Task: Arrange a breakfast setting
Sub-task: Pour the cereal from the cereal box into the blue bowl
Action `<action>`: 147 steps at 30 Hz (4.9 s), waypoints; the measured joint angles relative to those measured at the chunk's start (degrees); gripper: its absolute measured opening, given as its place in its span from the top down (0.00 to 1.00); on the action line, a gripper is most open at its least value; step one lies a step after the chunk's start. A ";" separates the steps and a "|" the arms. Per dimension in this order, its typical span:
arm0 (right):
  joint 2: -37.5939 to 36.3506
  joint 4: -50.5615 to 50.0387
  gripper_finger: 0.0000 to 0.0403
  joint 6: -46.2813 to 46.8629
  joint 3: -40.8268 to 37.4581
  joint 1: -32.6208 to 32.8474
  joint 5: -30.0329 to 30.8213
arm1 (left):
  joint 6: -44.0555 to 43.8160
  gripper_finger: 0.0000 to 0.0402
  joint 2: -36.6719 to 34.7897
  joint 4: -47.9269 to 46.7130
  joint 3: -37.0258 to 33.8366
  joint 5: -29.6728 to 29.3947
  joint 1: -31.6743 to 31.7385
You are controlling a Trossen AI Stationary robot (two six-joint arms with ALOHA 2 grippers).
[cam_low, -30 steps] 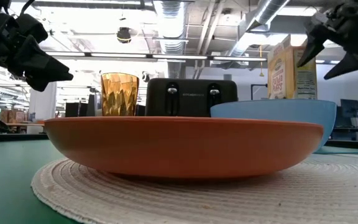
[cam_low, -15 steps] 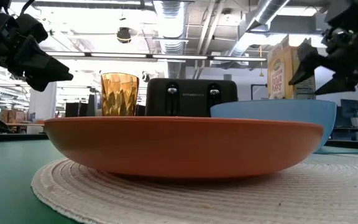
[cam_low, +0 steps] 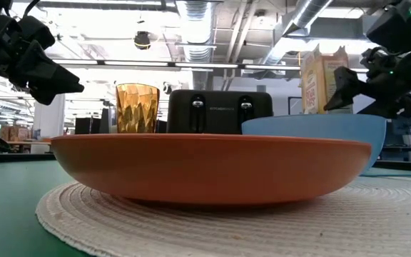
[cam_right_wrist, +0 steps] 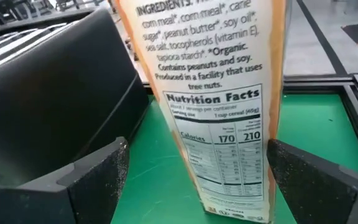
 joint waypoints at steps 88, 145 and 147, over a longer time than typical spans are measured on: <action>6.53 6.13 0.01 -7.07 -1.07 -12.01 1.63 | 0.00 0.68 -0.01 0.00 0.00 0.00 0.01; 18.12 60.52 0.38 -41.62 -8.21 -36.63 -21.38 | 0.00 0.68 -0.01 0.01 0.00 0.00 0.01; 17.09 60.35 0.41 -43.36 -8.21 -36.62 -21.73 | 0.00 0.68 -0.01 0.02 0.00 0.00 0.02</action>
